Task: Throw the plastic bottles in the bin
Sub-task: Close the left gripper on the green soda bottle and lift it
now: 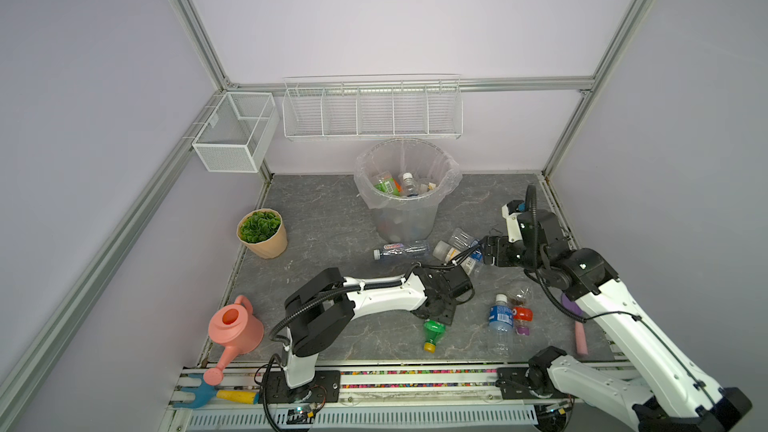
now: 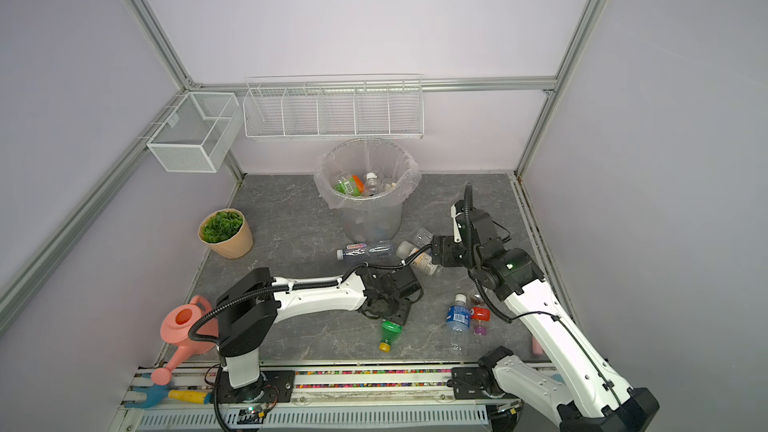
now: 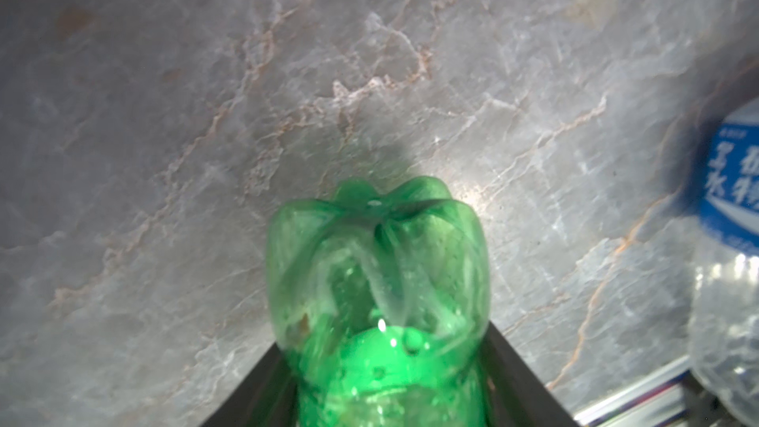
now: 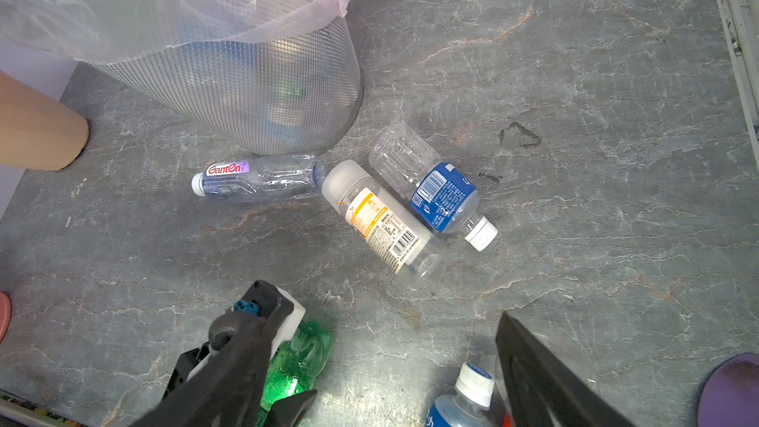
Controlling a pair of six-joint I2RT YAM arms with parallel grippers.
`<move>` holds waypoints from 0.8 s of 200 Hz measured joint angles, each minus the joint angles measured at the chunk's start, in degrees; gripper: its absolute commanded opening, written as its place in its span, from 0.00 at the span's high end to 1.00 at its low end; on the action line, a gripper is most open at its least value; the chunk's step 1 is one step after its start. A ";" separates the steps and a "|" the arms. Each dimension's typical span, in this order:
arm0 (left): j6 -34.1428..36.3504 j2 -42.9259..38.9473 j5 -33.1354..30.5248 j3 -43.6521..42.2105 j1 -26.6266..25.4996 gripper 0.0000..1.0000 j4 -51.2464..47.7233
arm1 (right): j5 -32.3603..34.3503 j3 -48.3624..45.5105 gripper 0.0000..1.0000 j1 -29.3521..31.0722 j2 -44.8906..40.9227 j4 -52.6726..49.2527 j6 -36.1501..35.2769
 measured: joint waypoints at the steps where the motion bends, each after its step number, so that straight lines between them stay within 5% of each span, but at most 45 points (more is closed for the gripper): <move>1: 0.09 0.00 -0.04 0.02 0.00 0.57 0.00 | 0.00 0.00 0.12 0.00 0.00 0.00 0.00; 160: 4.90 -7.76 -9.51 3.65 0.02 0.75 -4.00 | 0.28 -0.02 0.12 -0.68 -1.99 -0.13 -0.02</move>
